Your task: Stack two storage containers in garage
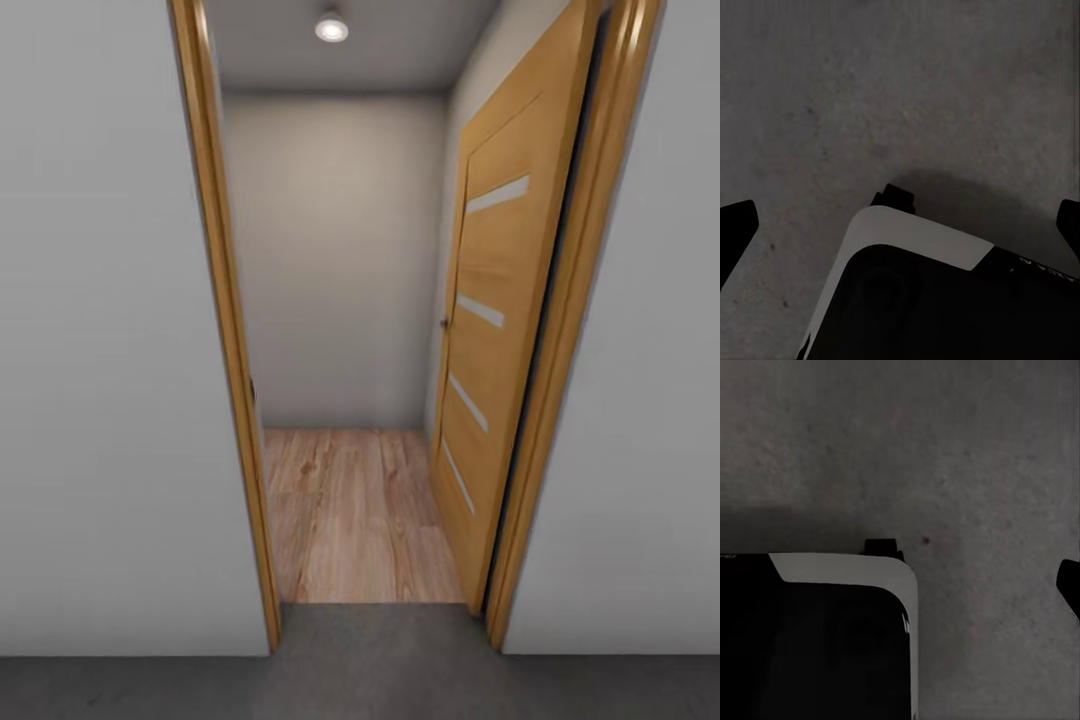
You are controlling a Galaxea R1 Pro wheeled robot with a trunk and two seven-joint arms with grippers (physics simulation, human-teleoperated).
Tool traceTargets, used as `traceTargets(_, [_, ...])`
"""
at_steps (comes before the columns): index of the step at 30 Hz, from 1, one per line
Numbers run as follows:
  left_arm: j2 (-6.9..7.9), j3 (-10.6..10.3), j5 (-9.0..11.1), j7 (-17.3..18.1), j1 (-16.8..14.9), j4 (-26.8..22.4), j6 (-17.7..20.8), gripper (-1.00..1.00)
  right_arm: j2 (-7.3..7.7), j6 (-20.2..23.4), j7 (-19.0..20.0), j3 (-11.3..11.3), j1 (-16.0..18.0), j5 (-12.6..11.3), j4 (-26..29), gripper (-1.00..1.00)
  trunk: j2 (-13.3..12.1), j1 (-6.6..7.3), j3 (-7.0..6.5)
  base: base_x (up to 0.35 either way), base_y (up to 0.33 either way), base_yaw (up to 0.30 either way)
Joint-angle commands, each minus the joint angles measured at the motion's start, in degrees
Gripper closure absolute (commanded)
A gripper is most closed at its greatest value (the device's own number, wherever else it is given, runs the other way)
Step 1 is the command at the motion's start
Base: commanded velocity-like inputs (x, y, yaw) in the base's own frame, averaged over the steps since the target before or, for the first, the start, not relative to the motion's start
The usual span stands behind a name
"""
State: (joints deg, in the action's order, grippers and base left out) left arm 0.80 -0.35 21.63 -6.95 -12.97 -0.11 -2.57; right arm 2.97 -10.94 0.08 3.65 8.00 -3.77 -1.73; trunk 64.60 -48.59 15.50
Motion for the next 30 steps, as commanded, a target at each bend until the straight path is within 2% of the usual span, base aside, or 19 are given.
traceTargets(1, [-0.01,-0.07,0.26,-0.09,-0.04,0.02,-0.16,-1.0,0.0,-0.36,0.01,0.39,0.08,-0.4,-0.19,-1.0,0.04,-0.04,0.07,0.322,0.0,0.004])
traceTargets(22, [-0.01,-0.08,0.26,-0.08,-0.04,0.02,-0.16,-1.0,0.02,-0.48,0.01,0.39,0.08,-0.45,-0.2,-1.0,0.04,-0.04,0.07,0.322,-0.001,0.0])
traceTargets(30, [-0.01,-0.08,0.21,-0.08,-0.04,0.02,-0.09,-1.0,0.02,-0.4,0.01,0.39,0.08,-0.39,-0.2,-1.0,0.04,-0.04,0.07,0.317,-0.079,0.0])
